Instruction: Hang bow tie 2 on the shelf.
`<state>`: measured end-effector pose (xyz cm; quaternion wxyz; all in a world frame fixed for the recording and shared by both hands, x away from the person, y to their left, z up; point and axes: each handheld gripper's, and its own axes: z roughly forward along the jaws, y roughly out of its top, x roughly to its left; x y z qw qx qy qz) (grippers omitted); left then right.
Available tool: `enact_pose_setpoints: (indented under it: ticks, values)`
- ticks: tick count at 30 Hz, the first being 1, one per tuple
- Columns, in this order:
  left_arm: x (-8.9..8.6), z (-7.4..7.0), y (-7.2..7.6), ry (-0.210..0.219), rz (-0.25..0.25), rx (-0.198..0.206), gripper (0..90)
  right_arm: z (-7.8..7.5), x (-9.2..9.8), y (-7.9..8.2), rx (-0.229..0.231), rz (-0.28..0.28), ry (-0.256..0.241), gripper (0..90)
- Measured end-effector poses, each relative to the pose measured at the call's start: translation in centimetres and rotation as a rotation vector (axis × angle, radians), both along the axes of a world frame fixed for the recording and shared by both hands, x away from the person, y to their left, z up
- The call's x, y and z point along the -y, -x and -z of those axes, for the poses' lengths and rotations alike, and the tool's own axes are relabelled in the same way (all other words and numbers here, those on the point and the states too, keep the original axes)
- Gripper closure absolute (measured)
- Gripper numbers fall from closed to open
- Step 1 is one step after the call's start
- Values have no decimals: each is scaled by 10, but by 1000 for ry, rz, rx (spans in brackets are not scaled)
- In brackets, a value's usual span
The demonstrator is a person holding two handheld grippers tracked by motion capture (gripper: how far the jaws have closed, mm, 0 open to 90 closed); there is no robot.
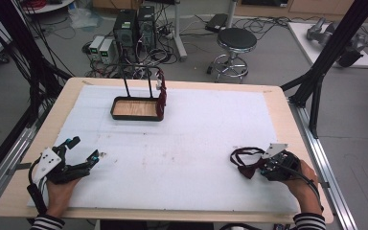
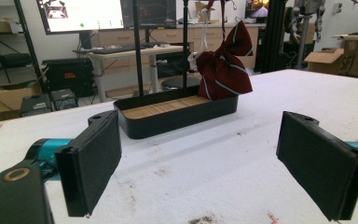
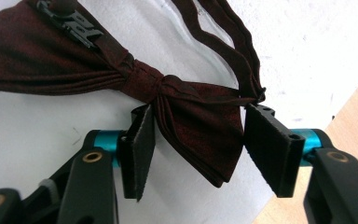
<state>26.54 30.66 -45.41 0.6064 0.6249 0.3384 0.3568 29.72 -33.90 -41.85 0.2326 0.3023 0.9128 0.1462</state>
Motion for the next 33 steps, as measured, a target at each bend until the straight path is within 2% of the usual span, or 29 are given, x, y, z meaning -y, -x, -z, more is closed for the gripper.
enact_pose_setpoints:
  ticks: [5, 9, 13, 17, 20, 22, 25, 28, 33]
  values:
    - [0, 0, 0, -2, 1, 0, 143, 0, 2, -2, -20, 38, -39, 485]
    - [0, 0, 0, 0, -1, 2, 144, -1, 3, -3, -49, 37, -64, 594]
    - [0, 0, 0, 1, -1, 2, 144, 0, 3, -5, -52, 46, -68, 648]
    - [0, 0, 0, 1, -1, 2, 144, -1, 3, -6, -49, 72, -64, 758]
    - [0, 0, 0, 3, -1, 1, 144, 0, 3, -7, -55, 82, -65, 802]
    - [0, 0, 0, 3, -1, 1, 143, 0, 2, -7, -51, 87, -66, 778]
    - [0, 0, 0, 3, -1, 2, 144, 0, 2, -7, -46, 77, -74, 685]
    - [0, 0, 0, 3, -1, 1, 144, 0, 2, -7, -40, 75, -73, 646]
    - [0, 0, 0, 0, -1, 2, 144, -3, 3, -6, -29, 66, -124, 530]
